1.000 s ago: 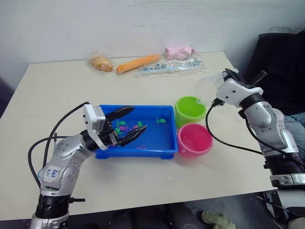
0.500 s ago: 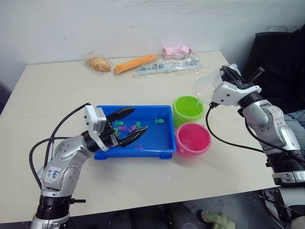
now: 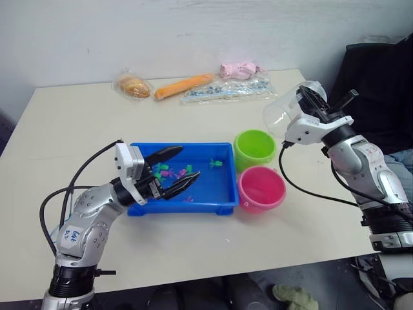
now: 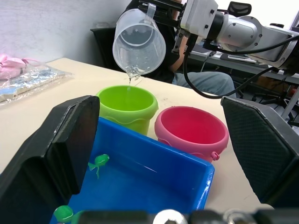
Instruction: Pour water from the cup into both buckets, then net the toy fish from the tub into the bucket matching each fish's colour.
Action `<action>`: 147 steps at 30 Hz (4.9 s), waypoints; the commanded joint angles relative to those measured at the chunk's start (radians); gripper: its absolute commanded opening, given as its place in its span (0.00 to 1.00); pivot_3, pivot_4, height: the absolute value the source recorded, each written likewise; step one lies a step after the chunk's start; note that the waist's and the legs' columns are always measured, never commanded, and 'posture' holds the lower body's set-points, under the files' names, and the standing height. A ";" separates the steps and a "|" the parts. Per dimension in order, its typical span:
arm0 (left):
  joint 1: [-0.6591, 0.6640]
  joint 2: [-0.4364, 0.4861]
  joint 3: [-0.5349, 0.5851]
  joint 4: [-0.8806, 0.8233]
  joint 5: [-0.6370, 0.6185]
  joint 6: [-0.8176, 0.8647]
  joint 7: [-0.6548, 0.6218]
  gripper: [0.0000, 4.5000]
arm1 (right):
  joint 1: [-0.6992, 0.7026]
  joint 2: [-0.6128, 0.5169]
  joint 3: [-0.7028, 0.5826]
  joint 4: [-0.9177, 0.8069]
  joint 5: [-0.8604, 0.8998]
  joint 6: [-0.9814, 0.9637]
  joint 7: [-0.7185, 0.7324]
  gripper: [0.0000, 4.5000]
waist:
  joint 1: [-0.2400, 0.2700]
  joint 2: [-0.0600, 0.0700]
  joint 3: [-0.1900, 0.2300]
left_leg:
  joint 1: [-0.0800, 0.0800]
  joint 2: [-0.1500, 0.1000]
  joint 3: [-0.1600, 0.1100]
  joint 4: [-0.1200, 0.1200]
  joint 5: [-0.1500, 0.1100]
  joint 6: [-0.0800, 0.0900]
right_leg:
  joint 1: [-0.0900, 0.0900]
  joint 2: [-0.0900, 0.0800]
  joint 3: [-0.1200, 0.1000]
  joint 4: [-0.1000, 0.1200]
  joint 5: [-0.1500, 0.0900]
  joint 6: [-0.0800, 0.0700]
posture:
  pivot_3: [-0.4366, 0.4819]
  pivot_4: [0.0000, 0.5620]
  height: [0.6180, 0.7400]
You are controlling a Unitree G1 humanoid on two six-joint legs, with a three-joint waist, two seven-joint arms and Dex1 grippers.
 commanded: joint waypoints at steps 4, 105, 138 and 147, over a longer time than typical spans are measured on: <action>0.006 0.004 0.010 -0.040 -0.020 -0.001 -0.009 1.00 | 0.016 0.047 -0.063 -0.047 0.123 0.061 0.023 0.03 | 0.000 0.000 0.000 | 0.000 0.000 0.000 0.000 0.000 0.000 | 0.000 0.000 0.000 0.000 0.000 0.000 | 0.48 0.27 1.00; 0.723 0.041 0.906 0.345 -0.004 -0.191 0.109 1.00 | 0.649 0.028 -0.336 -0.789 1.195 0.573 0.778 0.99 | 0.088 -0.015 0.006 | -0.023 -0.020 -0.082 -0.007 0.000 0.010 | 0.018 -0.051 -0.083 -0.014 -0.009 -0.016 | 0.48 0.27 1.00; -0.307 0.343 -0.003 0.952 0.371 0.447 0.262 0.94 | 0.898 0.048 -0.360 -0.931 1.166 0.442 0.861 1.00 | 0.089 -0.016 0.005 | -0.017 -0.023 -0.074 -0.012 0.017 0.004 | 0.018 -0.056 -0.110 -0.003 -0.008 -0.015 | 0.48 0.27 1.00; -0.385 0.307 -0.040 1.150 0.443 0.435 0.177 0.18 | 0.903 0.034 -0.374 -0.943 1.146 0.448 0.838 1.00 | 0.093 -0.003 -0.002 | -0.014 -0.023 -0.071 -0.011 0.019 0.005 | 0.018 -0.052 -0.107 0.004 -0.008 -0.014 | 0.48 0.27 1.00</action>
